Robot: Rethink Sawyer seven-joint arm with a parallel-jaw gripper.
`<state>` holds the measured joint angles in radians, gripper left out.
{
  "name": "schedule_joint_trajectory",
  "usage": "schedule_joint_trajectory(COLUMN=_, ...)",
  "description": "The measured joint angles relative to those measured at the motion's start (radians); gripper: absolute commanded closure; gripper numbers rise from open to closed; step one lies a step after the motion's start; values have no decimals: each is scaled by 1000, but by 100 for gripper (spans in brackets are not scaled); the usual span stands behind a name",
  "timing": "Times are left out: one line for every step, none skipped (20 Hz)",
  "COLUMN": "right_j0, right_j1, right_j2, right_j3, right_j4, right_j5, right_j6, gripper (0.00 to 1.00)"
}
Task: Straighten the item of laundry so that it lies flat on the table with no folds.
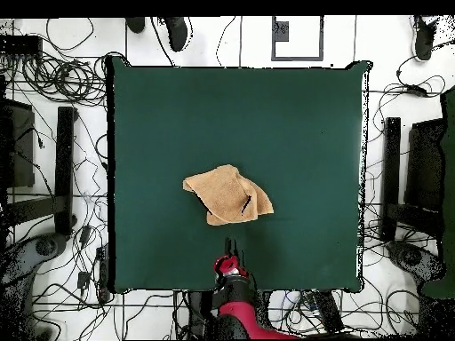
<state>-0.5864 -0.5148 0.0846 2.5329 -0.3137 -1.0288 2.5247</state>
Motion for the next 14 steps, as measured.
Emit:
schedule_joint_trajectory(right_j0=-2, right_j1=0, right_j2=0, right_j3=3, right_j4=0, right_j5=-18, right_j6=6, gripper=0)
schedule_joint_trajectory(right_j0=-5, right_j1=0, right_j2=0, right_j3=5, right_j4=0, right_j5=-32, right_j6=10, gripper=0)
schedule_joint_trajectory(right_j0=-8, right_j1=0, right_j2=0, right_j3=6, right_j4=0, right_j5=-43, right_j6=14, gripper=0)
schedule_joint_trajectory(right_j0=-12, right_j1=1, right_j2=0, right_j3=6, right_j4=0, right_j5=-50, right_j6=17, gripper=0)
schedule_joint_trajectory(right_j0=-16, right_j1=5, right_j2=0, right_j3=6, right_j4=0, right_j5=-59, right_j6=22, gripper=0)
schedule_joint_trajectory(right_j0=-20, right_j1=10, right_j2=0, right_j3=6, right_j4=0, right_j5=-66, right_j6=26, gripper=0)
schedule_joint_trajectory(right_j0=-23, right_j1=17, right_j2=0, right_j3=6, right_j4=0, right_j5=-75, right_j6=30, gripper=0)
schedule_joint_trajectory(right_j0=-24, right_j1=23, right_j2=0, right_j3=6, right_j4=0, right_j5=-82, right_j6=33, gripper=0)
schedule_joint_trajectory(right_j0=-25, right_j1=28, right_j2=0, right_j3=6, right_j4=0, right_j5=-90, right_j6=36, gripper=0)
schedule_joint_trajectory(right_j0=-25, right_j1=37, right_j2=0, right_j3=5, right_j4=-2, right_j5=-104, right_j6=39, gripper=0)
schedule_joint_trajectory(right_j0=-25, right_j1=50, right_j2=0, right_j3=5, right_j4=-7, right_j5=-127, right_j6=43, gripper=0)
schedule_joint_trajectory(right_j0=-25, right_j1=59, right_j2=0, right_j3=4, right_j4=-12, right_j5=-143, right_j6=43, gripper=0)
schedule_joint_trajectory(right_j0=-25, right_j1=63, right_j2=0, right_j3=3, right_j4=-15, right_j5=-150, right_j6=43, gripper=0)
schedule_joint_trajectory(right_j0=-26, right_j1=75, right_j2=0, right_j3=2, right_j4=-24, right_j5=-169, right_j6=43, gripper=0)
